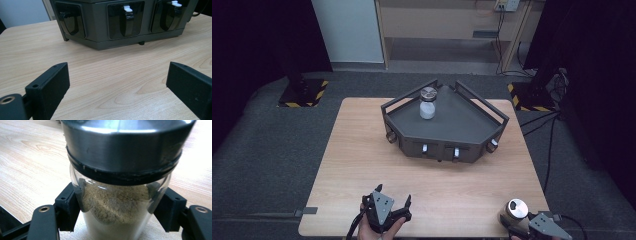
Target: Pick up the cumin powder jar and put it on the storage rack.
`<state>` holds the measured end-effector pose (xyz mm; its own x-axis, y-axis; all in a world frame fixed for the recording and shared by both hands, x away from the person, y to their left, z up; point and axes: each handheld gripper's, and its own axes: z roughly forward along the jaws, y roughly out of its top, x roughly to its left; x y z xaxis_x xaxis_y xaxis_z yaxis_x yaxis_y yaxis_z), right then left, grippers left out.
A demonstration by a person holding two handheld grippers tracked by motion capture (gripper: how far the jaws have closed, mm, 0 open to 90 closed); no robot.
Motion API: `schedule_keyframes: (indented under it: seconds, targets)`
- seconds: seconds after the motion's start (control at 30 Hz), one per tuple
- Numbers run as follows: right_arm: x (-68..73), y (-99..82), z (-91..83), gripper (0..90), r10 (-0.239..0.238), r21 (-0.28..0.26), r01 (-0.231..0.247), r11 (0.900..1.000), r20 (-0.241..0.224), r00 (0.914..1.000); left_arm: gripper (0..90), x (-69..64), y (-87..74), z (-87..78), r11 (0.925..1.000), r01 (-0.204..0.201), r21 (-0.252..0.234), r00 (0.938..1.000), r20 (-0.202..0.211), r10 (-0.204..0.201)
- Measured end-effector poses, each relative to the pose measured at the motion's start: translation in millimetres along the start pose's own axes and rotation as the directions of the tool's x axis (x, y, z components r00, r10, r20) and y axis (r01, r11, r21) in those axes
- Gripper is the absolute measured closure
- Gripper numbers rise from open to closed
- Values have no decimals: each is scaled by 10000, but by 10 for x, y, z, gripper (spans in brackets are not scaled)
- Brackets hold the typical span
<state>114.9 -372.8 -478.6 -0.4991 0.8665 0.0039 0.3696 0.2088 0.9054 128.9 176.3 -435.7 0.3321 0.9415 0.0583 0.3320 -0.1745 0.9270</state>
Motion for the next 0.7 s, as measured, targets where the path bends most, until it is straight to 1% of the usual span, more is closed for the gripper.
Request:
schedule_keyframes:
  seconds: [0.23, 0.43, 0.57, 0.7]
  targets:
    - [-34, 64, 0, 310, 38, 216, -36, 9998, -94, 9999, 40, -2, -1, -5, 10000, 24, -7, 10000, -20, -24]
    - [-38, 114, 2, 310, 17, 326, -15, 9995, -53, 10000, 40, -6, 3, -9, 10000, 18, -21, 10000, 8, -18]
    - [-39, 159, -31, 310, 8, 140, -8, 9999, 9, 10000, 40, -10, -4, -5, 10000, 19, -29, 10000, 37, -19]
    - [-48, 241, -74, 310, -9, -53, 10, 10000, 53, 10000, 40, -9, -6, -4, 10000, 15, -13, 10000, 33, -15]
